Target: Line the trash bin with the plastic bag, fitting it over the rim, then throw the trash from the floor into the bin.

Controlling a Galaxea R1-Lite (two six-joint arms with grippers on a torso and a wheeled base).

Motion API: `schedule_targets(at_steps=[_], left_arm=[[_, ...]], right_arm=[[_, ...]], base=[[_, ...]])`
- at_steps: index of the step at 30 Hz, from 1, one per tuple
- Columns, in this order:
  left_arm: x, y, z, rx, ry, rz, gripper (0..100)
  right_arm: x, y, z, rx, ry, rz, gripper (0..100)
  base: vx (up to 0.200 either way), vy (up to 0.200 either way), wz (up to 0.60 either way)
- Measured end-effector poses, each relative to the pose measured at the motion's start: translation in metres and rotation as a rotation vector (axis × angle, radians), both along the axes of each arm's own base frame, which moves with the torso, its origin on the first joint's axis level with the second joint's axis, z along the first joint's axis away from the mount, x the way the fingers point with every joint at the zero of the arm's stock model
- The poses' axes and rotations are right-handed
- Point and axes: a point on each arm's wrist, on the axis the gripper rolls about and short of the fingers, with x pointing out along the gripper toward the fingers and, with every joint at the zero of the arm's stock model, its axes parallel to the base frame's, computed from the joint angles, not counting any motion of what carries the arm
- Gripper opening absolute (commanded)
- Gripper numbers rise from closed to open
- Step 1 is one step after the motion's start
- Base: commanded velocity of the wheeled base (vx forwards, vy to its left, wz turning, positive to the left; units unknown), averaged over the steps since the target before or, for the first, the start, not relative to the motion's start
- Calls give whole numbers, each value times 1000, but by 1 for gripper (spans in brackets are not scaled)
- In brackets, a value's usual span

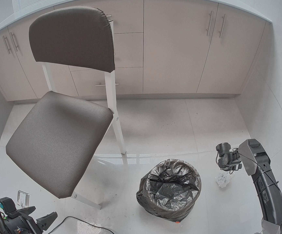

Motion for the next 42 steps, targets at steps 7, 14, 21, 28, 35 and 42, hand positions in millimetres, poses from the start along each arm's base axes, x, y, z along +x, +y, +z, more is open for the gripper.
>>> schedule_targets(at_steps=[7, 14, 21, 28, 35, 42], left_arm=[[0, 0, 0, -3, -3, 0, 100], [-2, 2, 1, -10, -25, -7, 100], [-3, 2, 2, -16, -35, -8, 100], [-4, 3, 1, -13, -30, -9, 100], [-4, 3, 1, -10, -28, -9, 100], [-4, 3, 1, -10, -28, -10, 100]], right_arm=[[-5, 0, -2, 1, 48, -17, 100], [-13, 0, -5, -34, 111, -55, 100], [-21, 1, -7, -43, 196, -61, 100], [-20, 2, -7, -21, 171, -68, 100], [-14, 13, -8, 229, 69, -20, 100], [-10, 27, -10, 460, -17, -2, 100]], base=[[0, 0, 0], [0, 0, 0], [0, 0, 0], [0, 0, 0], [0, 0, 0], [0, 0, 0]])
